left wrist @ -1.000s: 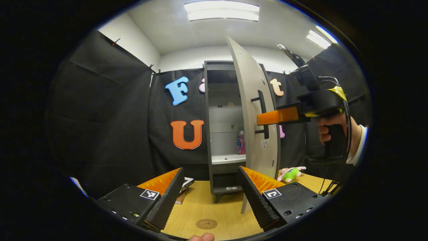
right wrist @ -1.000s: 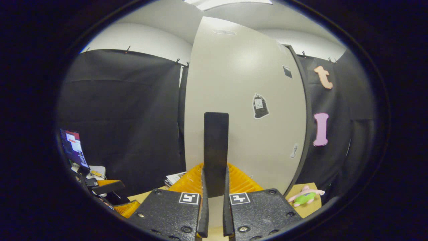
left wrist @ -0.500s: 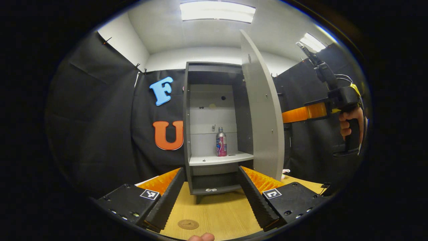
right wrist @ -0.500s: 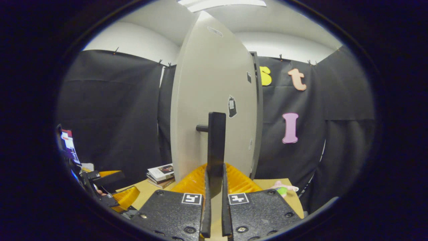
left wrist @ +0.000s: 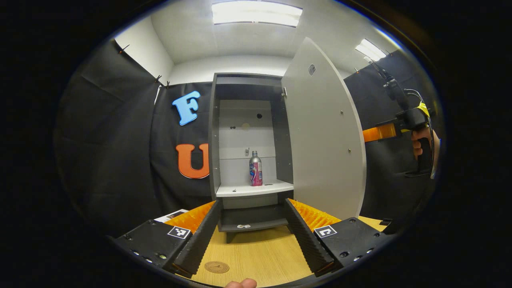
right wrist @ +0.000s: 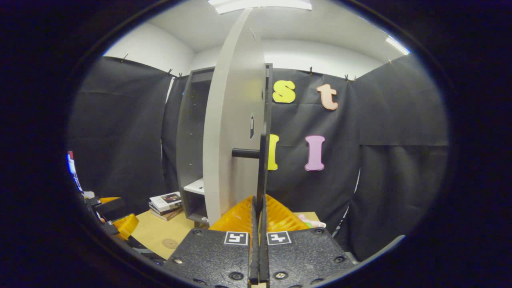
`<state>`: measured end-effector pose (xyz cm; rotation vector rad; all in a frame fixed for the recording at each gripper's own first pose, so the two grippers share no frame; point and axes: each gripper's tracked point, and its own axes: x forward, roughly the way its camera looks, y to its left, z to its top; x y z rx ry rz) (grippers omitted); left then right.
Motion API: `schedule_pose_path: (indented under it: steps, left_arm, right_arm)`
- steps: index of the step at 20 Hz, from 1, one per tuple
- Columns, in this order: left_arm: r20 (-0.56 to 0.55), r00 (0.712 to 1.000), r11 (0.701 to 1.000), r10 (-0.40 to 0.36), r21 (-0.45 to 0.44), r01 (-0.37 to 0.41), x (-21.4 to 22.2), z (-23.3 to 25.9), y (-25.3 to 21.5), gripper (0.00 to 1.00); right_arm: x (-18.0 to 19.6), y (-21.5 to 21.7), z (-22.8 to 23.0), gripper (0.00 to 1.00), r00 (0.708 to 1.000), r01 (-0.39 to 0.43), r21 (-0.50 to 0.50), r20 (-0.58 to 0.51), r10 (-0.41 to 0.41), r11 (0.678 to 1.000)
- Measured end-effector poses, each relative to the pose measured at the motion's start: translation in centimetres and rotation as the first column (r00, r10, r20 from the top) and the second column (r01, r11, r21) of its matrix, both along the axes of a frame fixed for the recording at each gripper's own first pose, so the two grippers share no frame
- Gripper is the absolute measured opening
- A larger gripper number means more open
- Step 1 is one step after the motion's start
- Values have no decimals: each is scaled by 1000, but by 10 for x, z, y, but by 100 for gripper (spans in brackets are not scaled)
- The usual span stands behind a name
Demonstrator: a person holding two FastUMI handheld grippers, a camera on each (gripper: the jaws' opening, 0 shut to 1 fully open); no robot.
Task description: Open the cabinet door with the right hand, grasp the bottle in the cabinet with the left hand and place it on the coaster, then close the cabinet door with the right hand.
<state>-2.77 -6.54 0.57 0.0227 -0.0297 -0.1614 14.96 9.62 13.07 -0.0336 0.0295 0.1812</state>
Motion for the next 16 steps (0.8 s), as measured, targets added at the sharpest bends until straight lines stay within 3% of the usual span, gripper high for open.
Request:
schedule_pose_path:
  steps: [1, 2, 3, 6, 13, 16]
  left_arm:
    - [0, 1000, 1000, -2, 2, 2, 0, 0, -3, 100]
    - [-1, 1000, 1000, -3, 4, 3, -1, 0, -4, 96]
    - [-2, 1000, 1000, -1, 6, 1, -1, 0, -5, 100]
    - [-2, 1000, 1000, 11, 8, -11, -2, -1, -7, 96]
    - [-14, 999, 999, 52, 9, -51, -4, -3, -8, 96]
    - [-21, 998, 998, 57, -1, -57, 0, -5, -11, 96]
  right_arm:
    - [1, -5, 1, 4, 1000, 9, -4, 3, -9, 1000]
    - [2, -8, 1, 4, 1000, 14, -1, 4, -14, 1000]
    - [3, -10, 1, 4, 1000, 15, 4, 4, -15, 1000]
    - [1, -3, 1, 4, 1000, -22, 29, 11, 22, 999]
    - [-2, -12, -1, 5, 1000, -11, 38, 19, 10, 999]
    - [-7, -30, 3, 43, 998, 28, 23, 53, -30, 999]
